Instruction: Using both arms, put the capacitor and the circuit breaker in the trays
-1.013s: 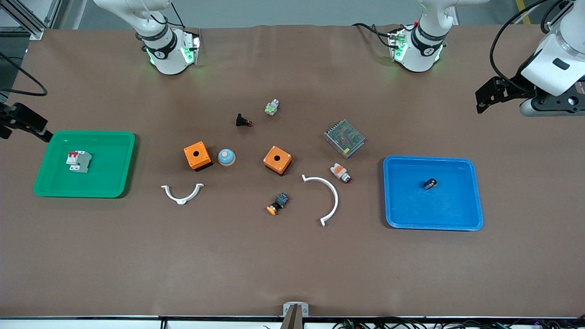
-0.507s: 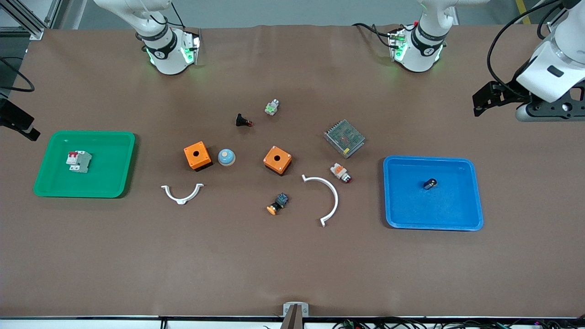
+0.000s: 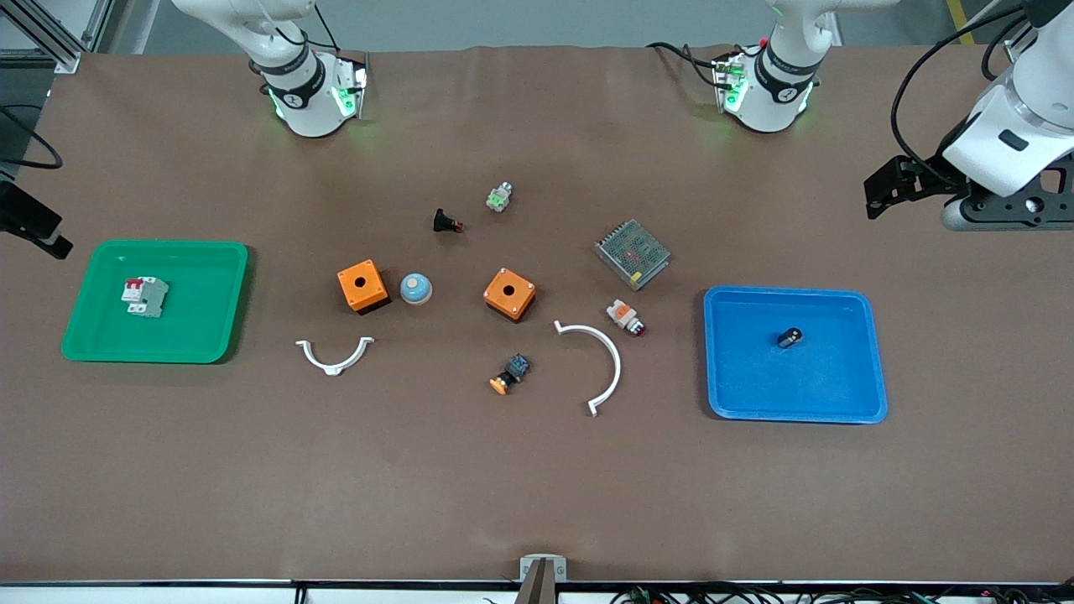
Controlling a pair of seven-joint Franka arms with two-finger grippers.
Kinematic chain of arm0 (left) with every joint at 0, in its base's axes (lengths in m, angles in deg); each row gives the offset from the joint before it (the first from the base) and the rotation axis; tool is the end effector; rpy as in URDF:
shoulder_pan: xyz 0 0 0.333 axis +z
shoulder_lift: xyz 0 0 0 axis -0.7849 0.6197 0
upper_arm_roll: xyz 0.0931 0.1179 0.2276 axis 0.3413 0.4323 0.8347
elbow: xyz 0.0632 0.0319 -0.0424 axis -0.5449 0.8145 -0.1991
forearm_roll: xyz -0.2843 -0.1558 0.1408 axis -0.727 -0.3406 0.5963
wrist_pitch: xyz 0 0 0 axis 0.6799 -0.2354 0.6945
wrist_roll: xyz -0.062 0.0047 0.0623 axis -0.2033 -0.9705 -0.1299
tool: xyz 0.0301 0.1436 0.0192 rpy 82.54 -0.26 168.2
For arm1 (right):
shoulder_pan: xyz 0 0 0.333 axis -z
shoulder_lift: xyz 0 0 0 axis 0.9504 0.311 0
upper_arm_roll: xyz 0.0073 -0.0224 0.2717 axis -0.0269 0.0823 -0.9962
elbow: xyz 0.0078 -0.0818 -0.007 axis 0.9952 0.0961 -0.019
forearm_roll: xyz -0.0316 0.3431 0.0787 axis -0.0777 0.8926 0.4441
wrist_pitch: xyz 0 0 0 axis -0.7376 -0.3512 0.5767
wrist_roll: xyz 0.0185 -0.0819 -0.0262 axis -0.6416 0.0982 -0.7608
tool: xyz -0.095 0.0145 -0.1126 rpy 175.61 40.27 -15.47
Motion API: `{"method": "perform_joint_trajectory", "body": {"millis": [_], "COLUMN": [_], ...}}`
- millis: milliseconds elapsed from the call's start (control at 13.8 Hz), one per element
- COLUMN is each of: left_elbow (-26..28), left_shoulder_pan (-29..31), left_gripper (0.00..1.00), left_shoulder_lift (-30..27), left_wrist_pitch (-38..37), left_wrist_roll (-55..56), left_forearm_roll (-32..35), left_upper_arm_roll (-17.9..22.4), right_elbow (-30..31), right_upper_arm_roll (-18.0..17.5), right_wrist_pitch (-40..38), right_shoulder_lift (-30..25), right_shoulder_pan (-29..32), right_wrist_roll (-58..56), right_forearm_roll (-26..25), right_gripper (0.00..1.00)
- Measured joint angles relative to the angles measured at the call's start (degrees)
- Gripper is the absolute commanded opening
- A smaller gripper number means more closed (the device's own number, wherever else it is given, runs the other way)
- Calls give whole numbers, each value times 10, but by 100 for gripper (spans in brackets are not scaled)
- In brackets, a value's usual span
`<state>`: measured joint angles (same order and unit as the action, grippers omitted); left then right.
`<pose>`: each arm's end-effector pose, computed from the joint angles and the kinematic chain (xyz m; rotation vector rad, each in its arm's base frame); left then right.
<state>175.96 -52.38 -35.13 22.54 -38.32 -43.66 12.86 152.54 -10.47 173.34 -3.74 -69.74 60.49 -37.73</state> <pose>0.4976 -0.0747 0.5398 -3.1013 0.0547 0.0252 0.5341 -0.0374 0.5830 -3.1076 0.1976 -0.2621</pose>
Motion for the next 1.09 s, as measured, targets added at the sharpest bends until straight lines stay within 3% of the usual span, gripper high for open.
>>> {"method": "perform_joint_trajectory", "body": {"millis": [1086], "left_elbow": [-24], "left_shoulder_pan": [7], "left_gripper": [100], "left_shoulder_lift": [0], "left_wrist_pitch": [1], "left_wrist_roll": [0], "left_forearm_roll": [0], "left_upper_arm_roll": [4], "right_elbow": [0], "right_upper_arm_roll": [0], "right_wrist_pitch": [0], "right_shoulder_lift": [2], "right_shoulder_pan": [0], "right_wrist_roll": [0], "right_forearm_roll": [0], "right_gripper": [100]}}
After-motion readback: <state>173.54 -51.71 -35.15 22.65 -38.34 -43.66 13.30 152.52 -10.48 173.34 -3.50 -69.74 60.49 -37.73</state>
